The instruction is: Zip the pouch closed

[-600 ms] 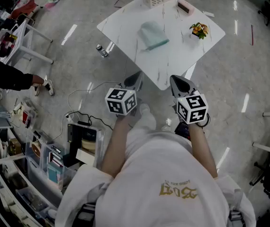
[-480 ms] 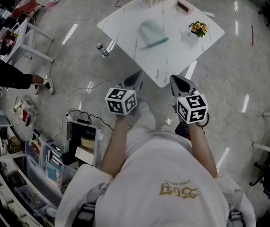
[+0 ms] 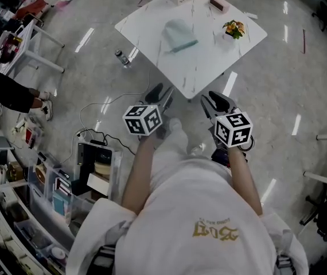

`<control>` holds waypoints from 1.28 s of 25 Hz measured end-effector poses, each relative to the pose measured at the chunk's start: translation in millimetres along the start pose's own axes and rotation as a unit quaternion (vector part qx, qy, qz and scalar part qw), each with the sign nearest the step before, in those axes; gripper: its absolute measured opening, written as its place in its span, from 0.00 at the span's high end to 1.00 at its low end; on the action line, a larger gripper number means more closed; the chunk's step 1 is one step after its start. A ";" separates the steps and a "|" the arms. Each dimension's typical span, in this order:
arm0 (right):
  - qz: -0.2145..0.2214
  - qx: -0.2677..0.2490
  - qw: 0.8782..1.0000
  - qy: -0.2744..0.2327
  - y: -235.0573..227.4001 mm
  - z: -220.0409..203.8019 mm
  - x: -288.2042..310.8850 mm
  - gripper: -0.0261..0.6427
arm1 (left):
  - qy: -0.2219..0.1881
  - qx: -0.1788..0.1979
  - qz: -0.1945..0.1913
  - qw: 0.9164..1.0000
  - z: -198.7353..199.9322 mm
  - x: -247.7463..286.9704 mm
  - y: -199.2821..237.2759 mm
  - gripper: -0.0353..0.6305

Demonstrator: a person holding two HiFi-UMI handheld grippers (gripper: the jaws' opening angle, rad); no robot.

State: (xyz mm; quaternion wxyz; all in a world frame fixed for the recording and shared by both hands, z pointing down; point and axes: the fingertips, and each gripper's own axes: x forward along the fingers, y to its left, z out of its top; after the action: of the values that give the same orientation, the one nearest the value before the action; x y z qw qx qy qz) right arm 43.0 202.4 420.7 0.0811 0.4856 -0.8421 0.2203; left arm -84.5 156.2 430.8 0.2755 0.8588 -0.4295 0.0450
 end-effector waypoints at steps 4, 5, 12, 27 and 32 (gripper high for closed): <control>-0.011 0.005 1.000 0.004 -10.8 -1.9 3.9 0.72 | 0.005 0.012 0.022 1.000 -3.3 0.9 8.8 0.62; -0.012 0.006 1.000 0.005 -12.7 -1.8 7.0 0.72 | 0.005 0.011 0.026 1.000 -3.0 2.0 12.5 0.62; -0.001 0.001 0.999 0.040 -32.7 -7.4 46.0 0.73 | 0.021 -0.006 0.052 0.998 -6.6 33.0 48.2 0.63; 0.022 -0.033 0.990 0.134 -97.2 1.6 185.1 0.74 | 0.086 -0.009 0.091 0.992 3.6 131.2 144.9 0.68; 0.026 -0.045 0.986 0.159 -102.0 -2.9 222.6 0.74 | 0.118 0.000 0.079 0.990 5.3 155.8 167.2 0.69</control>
State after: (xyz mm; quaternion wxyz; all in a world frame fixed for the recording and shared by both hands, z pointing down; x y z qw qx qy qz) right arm 15.1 -14.3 531.1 0.2304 0.4182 -0.8397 0.2589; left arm -115.1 -37.8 547.9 0.3197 0.8108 -0.4607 0.1681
